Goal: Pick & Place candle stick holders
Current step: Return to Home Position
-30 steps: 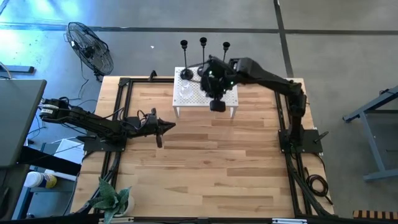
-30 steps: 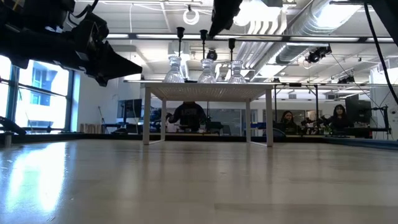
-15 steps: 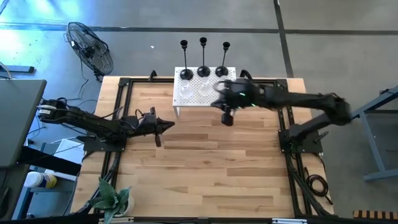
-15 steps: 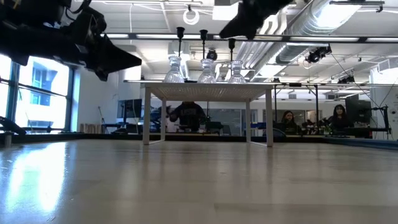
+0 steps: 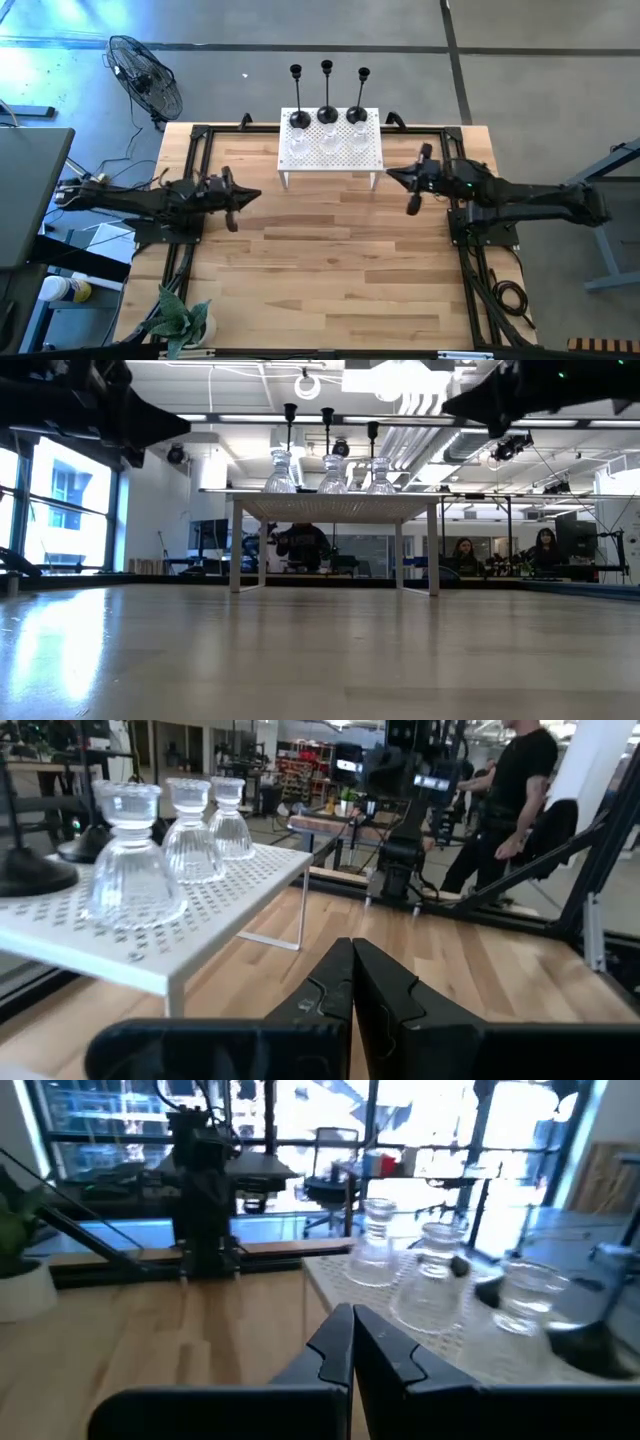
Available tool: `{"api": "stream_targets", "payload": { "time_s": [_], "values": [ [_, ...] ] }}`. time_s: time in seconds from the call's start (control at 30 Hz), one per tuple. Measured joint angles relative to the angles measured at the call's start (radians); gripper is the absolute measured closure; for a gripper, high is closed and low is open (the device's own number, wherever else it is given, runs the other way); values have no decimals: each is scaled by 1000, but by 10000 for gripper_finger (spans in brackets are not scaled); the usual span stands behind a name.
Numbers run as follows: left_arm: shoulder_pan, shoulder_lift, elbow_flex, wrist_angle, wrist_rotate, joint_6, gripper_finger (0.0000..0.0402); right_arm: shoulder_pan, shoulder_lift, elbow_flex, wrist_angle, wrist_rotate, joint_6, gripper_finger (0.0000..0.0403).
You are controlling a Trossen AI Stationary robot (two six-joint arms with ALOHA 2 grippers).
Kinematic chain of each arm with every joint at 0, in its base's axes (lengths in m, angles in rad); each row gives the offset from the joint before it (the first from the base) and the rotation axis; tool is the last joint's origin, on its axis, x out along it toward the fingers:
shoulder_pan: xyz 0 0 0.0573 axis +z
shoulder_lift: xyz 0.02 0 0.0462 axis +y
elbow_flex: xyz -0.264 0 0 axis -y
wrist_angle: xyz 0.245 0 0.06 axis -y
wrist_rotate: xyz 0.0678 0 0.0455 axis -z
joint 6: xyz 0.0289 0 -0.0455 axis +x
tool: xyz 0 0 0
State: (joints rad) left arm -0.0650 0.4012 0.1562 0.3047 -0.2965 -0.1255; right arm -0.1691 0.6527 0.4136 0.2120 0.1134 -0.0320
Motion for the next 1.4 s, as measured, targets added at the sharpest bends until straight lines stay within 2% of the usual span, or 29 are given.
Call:
{"api": "stream_targets", "payload": {
  "time_s": [0.2,0.33,0.47,0.6,0.73,0.87,0.93,1.07,1.23,1.33,1.4],
  "values": [
    [0,-273,0,-258,1,-37,402,-1,-198,-120,-6,29,-44,403],
    [0,-401,0,-381,1,-37,402,-17,-300,-167,-22,-61,-42,403],
    [13,-387,6,-424,5,-35,402,-77,-374,-206,-63,-135,-19,403],
    [72,-367,8,-422,60,-36,402,-159,-420,-247,-73,-228,8,403],
    [157,-367,1,-395,158,-37,402,-237,-447,-293,-73,-301,37,403],
    [251,-367,-65,-308,292,-38,402,-299,-477,-340,-63,-336,66,403],
    [299,-367,-103,-276,319,-54,402,-322,-494,-362,-57,-349,78,403],
    [362,-376,-138,-243,336,-76,402,-352,-540,-404,-75,-355,87,403],
    [366,-395,-140,-238,338,-35,402,-382,-614,-404,-152,-334,97,403],
    [366,-395,-141,-280,225,8,402,-395,-646,-404,-162,-281,75,403],
    [367,-394,-142,-263,192,5,402,-405,-650,-404,-173,-225,71,403]
  ]
}}
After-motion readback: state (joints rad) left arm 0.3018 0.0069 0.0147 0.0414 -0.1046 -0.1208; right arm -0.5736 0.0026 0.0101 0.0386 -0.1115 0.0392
